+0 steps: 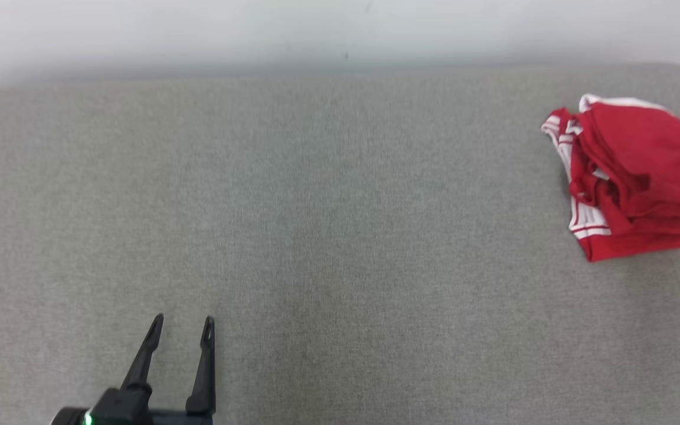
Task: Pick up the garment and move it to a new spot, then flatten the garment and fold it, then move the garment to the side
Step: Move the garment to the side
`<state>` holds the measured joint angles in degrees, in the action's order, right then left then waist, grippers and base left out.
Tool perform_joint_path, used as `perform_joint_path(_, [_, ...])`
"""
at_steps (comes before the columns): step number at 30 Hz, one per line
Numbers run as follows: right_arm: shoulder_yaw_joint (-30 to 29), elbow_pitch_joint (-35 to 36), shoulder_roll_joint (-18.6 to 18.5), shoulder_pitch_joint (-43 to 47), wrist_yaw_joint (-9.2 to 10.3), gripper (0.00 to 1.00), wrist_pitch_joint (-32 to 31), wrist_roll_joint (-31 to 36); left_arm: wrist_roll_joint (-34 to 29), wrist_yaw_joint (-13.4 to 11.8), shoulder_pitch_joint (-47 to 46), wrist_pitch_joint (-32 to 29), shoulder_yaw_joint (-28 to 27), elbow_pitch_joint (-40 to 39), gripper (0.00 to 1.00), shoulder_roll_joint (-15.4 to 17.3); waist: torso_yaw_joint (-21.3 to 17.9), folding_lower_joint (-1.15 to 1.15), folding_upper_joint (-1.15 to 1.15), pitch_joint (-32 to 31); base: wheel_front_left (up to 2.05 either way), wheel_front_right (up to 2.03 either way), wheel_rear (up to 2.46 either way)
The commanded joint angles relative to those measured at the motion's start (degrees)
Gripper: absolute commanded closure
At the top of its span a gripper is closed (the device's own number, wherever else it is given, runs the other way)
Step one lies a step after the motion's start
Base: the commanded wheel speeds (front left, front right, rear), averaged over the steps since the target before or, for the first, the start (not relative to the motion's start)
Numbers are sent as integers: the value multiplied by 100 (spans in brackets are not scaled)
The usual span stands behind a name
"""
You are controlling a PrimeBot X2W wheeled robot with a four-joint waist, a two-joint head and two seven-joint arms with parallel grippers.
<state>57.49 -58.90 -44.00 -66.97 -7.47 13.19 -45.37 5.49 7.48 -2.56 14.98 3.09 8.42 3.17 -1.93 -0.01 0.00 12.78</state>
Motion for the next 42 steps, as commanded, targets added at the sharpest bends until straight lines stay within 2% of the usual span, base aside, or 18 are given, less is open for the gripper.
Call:
perform_joint_path(1, [-160,-90,204,280,-1,0,139,-68,7,-27,158,23,-71,11,0,-16,-18,1,0,-361,0,0,0])
perform_joint_path(5, [-940,38,572,823,-1,0,202,-374,8,-40,361,23,-158,8,0,-27,10,1,0,-579,0,0,0])
perform_joint_path(9, [-1969,669,764,1518,-1,0,203,-61,17,-78,525,23,-245,-3,0,-27,85,1,0,-772,0,0,0])
perform_joint_path(16, [-3943,2294,1555,3490,-1,0,194,1338,155,-132,711,23,-275,19,0,-28,241,1,0,-1053,0,0,0])
perform_joint_path(22, [-5251,3514,2568,5025,-1,0,194,2198,217,-226,829,23,-230,1,0,-29,380,1,0,-1232,0,0,0])
perform_joint_path(24, [-5657,4035,2967,5628,-1,0,194,2690,221,-283,904,23,-261,-48,0,-29,411,1,0,-1271,0,0,0])
perform_joint_path(27, [-5846,4495,3259,6148,-1,0,195,3262,223,-316,950,23,-312,-79,0,-29,431,1,0,-1292,0,0,0])
perform_joint_path(33, [-6122,5246,3813,7037,-1,0,195,3909,271,-400,1028,23,-354,-120,0,-28,502,1,0,-1322,0,0,0])
perform_joint_path(36, [-6096,5415,3969,7329,-1,0,195,4104,239,-418,1068,23,-381,-107,0,-27,503,1,0,-1328,0,0,0])
perform_joint_path(42, [-6144,5304,4105,7647,-1,0,195,4250,51,-477,1081,23,-241,-42,0,-28,493,1,0,-1368,0,0,0])
